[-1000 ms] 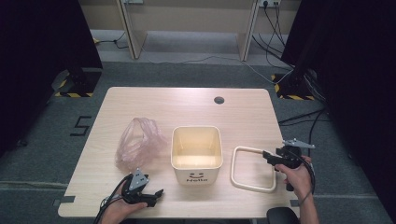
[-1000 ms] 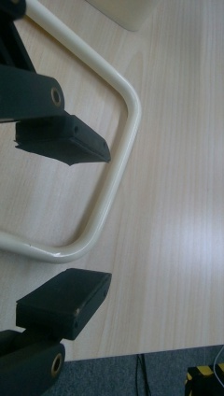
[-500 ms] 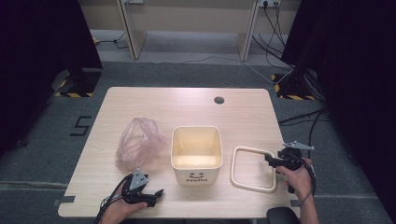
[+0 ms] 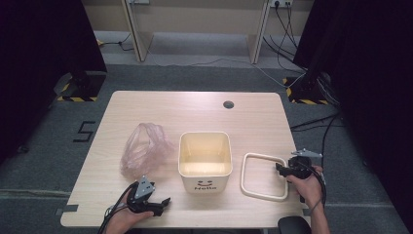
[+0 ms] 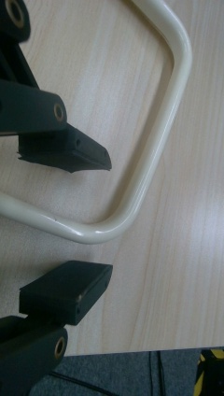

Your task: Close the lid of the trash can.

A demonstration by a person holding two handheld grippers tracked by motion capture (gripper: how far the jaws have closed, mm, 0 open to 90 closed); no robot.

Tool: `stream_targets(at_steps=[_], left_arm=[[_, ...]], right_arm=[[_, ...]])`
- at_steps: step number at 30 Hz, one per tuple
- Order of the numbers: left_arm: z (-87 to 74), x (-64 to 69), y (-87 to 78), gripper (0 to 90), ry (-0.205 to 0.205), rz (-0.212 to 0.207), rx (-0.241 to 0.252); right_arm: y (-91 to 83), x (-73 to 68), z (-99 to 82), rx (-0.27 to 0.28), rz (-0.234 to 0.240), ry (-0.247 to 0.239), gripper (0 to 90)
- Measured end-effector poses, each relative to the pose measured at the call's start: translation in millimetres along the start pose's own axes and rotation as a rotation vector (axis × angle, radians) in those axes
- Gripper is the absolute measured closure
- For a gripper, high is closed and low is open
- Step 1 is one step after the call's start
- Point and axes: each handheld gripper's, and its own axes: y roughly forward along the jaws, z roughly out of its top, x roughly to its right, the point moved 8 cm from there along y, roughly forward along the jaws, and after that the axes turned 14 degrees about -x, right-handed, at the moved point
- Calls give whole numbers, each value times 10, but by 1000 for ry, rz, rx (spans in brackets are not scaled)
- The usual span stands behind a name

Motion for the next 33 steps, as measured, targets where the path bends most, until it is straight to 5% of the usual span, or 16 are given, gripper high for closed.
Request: stream_targets(at_steps=[3,10,20,33], left_arm=[[0,0,0,156,0,0,0],[0,-2,0,156,-3,2,0],[1,-5,1,156,-6,4,1],[1,-5,1,156,-7,4,1]], right_arm=[[1,17,-4,-4,-39,-35,518],[15,-88,20,5,-40,-59,752],[30,-123,41,23,-85,-98,790],[-36,-77,81,66,-17,-58,803]])
